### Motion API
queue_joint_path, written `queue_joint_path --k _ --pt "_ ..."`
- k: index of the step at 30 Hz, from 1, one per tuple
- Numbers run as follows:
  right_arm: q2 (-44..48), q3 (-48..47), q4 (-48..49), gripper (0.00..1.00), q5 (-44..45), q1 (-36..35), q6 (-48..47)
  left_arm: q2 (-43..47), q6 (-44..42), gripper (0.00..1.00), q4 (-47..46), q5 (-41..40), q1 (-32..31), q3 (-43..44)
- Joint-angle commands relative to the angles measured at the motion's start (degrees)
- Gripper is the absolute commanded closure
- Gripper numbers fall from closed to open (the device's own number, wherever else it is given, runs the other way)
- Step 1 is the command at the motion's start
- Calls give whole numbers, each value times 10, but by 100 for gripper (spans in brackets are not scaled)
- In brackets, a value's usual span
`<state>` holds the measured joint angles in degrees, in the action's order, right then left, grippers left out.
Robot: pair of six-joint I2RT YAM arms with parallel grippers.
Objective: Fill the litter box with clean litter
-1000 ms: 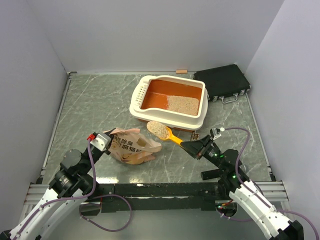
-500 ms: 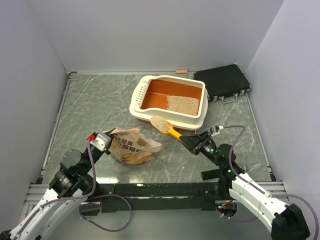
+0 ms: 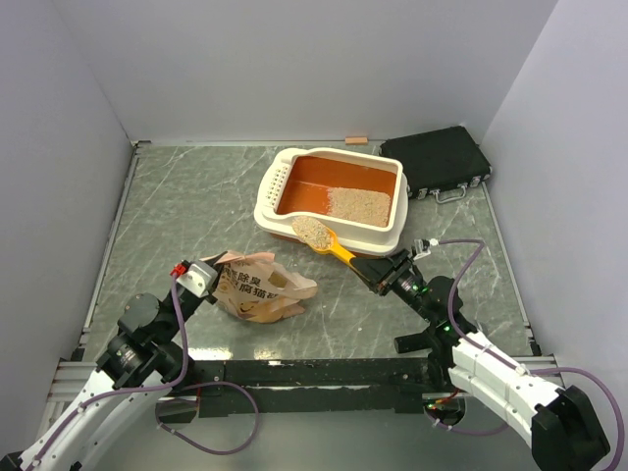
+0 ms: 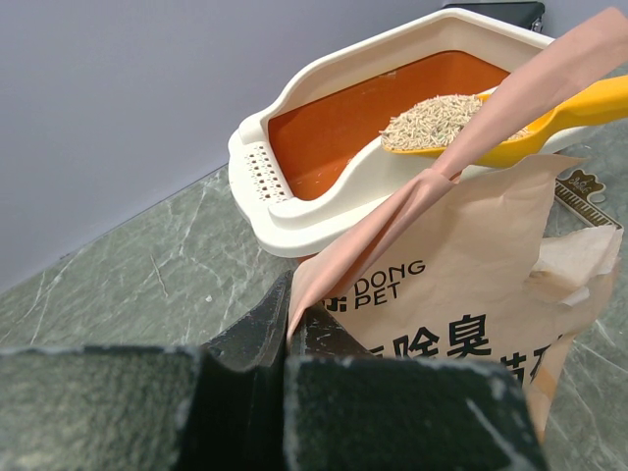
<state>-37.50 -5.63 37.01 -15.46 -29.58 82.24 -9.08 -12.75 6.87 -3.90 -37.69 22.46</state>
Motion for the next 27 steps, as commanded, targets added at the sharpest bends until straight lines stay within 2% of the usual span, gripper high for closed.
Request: queue_joint_path --k 1,16,27 --pt "4 -34 92 100 9 2 6 15 3 99 -96 8 3 12" --pt "-16 -88 67 100 52 4 -18 13 4 99 -95 7 3 12" --pt "-114 -140 126 100 78 15 -22 20 4 99 -94 7 4 12"
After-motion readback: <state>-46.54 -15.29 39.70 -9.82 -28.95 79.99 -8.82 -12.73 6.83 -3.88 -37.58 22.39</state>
